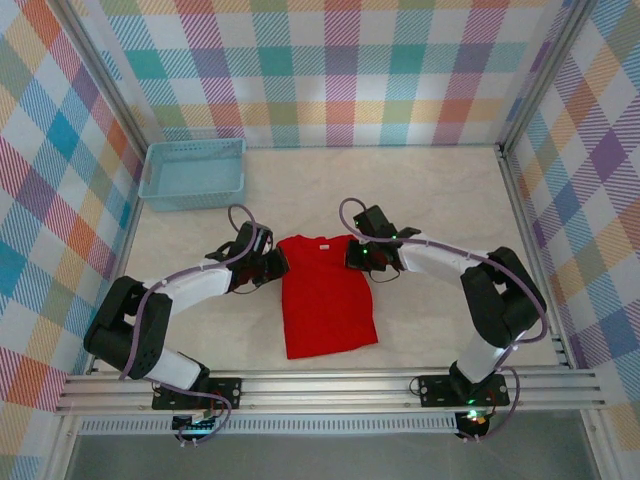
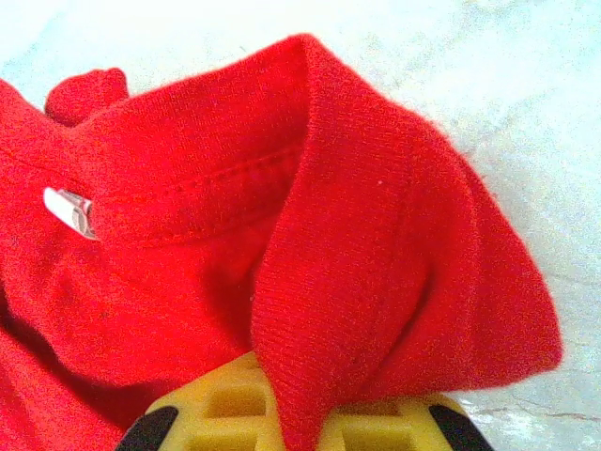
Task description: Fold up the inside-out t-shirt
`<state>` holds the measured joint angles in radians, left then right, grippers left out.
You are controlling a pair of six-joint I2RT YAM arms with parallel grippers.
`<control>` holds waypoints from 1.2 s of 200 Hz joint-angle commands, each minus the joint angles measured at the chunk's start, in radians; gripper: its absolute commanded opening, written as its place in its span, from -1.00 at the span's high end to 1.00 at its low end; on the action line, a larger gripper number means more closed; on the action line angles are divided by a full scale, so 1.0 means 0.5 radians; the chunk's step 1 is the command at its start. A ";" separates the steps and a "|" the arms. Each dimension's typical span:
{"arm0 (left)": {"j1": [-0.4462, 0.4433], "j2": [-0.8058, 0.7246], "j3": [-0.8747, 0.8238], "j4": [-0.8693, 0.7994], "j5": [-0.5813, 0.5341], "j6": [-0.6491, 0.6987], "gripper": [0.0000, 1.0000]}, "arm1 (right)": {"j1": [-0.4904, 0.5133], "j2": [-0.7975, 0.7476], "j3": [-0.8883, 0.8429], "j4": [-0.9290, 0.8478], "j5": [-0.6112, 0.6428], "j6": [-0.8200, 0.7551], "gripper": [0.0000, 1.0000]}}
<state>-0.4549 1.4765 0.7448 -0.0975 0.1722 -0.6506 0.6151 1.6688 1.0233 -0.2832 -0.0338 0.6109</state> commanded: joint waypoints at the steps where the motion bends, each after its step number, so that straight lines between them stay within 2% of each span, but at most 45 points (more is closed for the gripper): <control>1: 0.047 -0.049 0.222 -0.117 -0.059 0.078 1.00 | -0.027 -0.101 0.183 -0.083 0.073 -0.144 1.00; 62: 0.284 0.221 0.993 -0.146 0.049 0.113 1.00 | -0.291 0.059 0.869 -0.095 0.045 -0.445 1.00; 82: 0.308 0.367 1.291 -0.145 0.067 0.200 1.00 | -0.356 0.194 1.150 -0.067 0.013 -0.533 1.00; 99: 0.309 0.397 1.363 -0.078 0.094 0.277 1.00 | -0.371 0.241 1.187 0.062 0.043 -0.627 1.00; 111: 0.309 0.362 1.245 0.041 0.149 0.298 1.00 | -0.371 0.237 1.086 0.215 0.028 -0.662 1.00; 137: 0.267 0.209 0.797 0.387 0.293 0.299 1.00 | -0.371 0.140 0.620 0.598 -0.130 -0.611 1.00; 168: 0.088 -0.095 0.237 0.610 0.317 0.283 1.00 | -0.352 -0.137 -0.002 0.928 -0.260 -0.468 1.00; 201: -0.162 -0.421 -0.160 0.573 0.196 0.259 1.00 | -0.209 -0.457 -0.468 0.885 -0.246 -0.360 1.00; 225: -0.281 -0.473 -0.305 0.553 0.150 0.169 1.00 | -0.086 -0.569 -0.584 0.630 -0.114 -0.239 1.00; 240: -0.308 -0.460 -0.362 0.533 0.077 0.132 1.00 | -0.059 -0.605 -0.659 0.618 -0.093 -0.160 1.00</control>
<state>-0.5888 1.2480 0.6140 0.1375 0.2745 -0.5461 0.5579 1.3983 0.7429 0.0456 -0.1127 0.4454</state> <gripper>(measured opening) 0.051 0.089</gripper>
